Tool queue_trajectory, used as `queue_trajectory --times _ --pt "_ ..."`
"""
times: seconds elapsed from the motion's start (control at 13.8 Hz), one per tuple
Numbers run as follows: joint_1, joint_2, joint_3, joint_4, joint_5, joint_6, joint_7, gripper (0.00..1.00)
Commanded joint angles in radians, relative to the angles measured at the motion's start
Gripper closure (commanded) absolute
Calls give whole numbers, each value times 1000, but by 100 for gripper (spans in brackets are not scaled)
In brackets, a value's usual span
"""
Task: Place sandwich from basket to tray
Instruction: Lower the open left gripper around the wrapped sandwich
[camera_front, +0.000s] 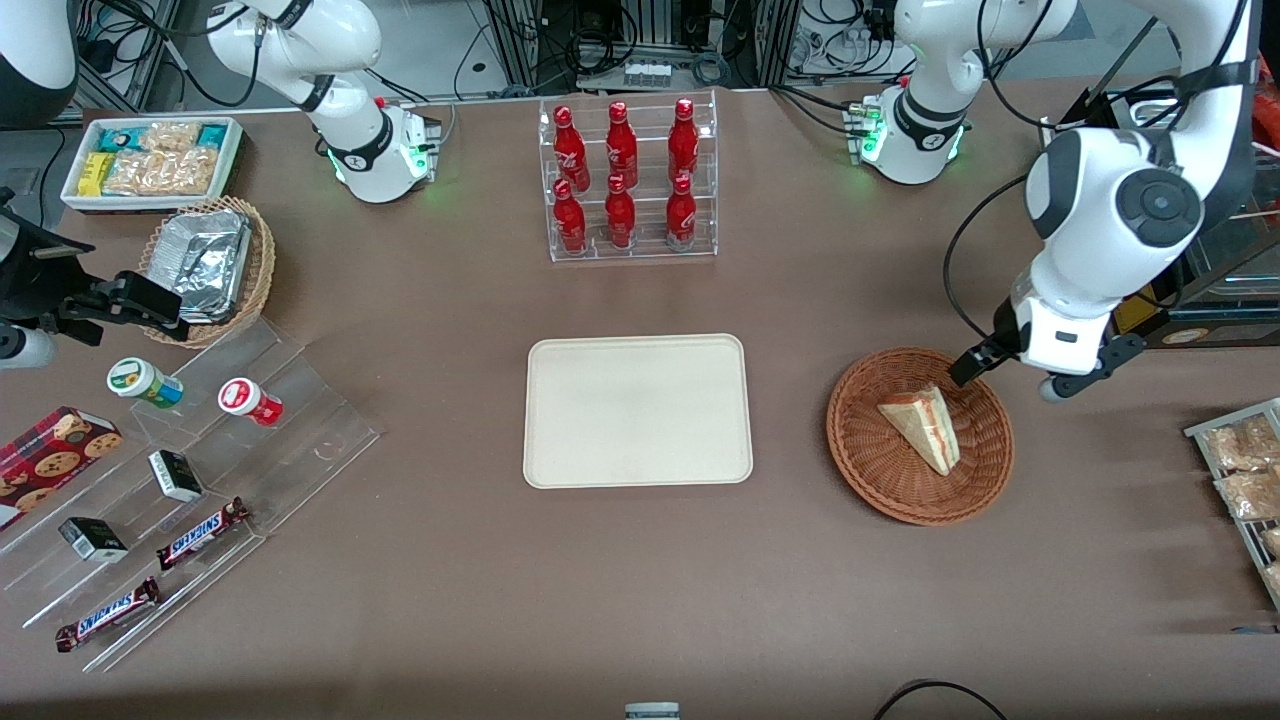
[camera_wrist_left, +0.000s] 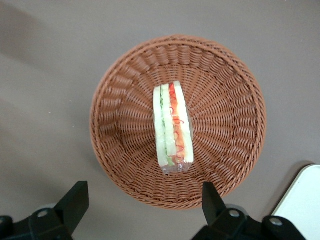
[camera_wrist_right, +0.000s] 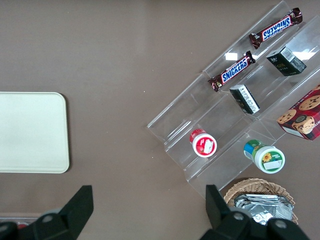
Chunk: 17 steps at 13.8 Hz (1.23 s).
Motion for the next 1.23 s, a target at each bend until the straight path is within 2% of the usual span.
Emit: queue_trajectory --times 0.0,0.51,1.16 --pt "-4 53 -21 9 7 22 -7 0" --pt "-2 177 -26 64 9 28 65 0" --pt "9 254 -26 66 -1 143 46 0"
